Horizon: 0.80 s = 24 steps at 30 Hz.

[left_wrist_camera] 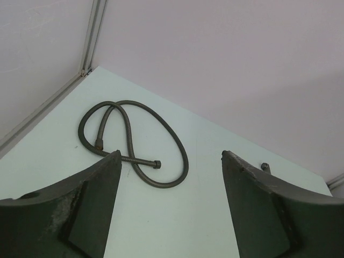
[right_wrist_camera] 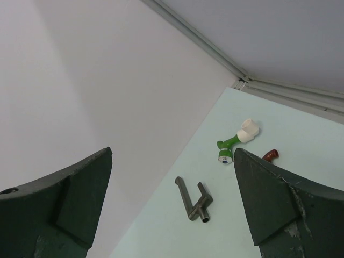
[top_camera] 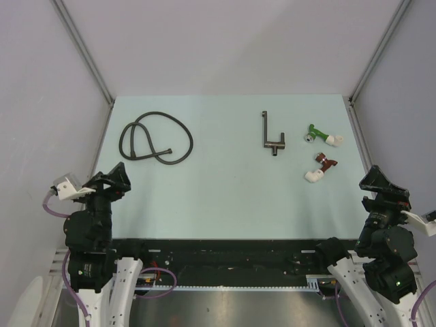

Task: Install the water faucets

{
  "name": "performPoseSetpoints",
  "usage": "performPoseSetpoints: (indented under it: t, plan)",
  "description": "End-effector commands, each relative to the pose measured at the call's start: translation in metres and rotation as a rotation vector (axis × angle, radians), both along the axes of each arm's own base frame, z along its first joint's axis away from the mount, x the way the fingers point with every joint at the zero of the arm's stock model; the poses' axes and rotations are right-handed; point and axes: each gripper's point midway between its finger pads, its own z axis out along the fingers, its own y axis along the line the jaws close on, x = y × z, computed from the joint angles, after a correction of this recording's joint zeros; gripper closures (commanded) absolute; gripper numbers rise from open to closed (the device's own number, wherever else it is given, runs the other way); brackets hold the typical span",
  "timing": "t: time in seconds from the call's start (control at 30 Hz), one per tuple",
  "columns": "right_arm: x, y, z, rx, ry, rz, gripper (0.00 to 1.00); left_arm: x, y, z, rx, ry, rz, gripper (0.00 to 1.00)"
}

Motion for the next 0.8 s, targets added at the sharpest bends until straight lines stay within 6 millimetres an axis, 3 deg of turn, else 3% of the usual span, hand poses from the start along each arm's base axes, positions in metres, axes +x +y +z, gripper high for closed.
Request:
performPoseSetpoints:
  t: [0.0,0.33,0.63,0.73,0.77]
  plan:
    - [-0.003,-0.005,0.002,0.037,-0.026,-0.027,0.00,-0.007,0.006,0.012,0.003,-0.029,0.032,0.19]
    - [-0.001,-0.002,0.002,0.057,-0.032,-0.009,0.00,0.011,-0.007,-0.001,0.064,0.003,-0.045,0.00]
    - [0.000,-0.004,-0.006,0.091,-0.019,-0.018,0.00,0.043,-0.017,-0.023,0.103,0.089,-0.118,0.00]
    - [0.000,-0.004,-0.007,0.101,-0.018,-0.017,0.00,0.060,-0.016,-0.038,0.082,0.171,-0.121,0.00]
    - [0.000,-0.003,-0.007,0.102,-0.017,-0.010,0.00,0.069,-0.016,-0.051,0.072,0.234,-0.124,0.00]
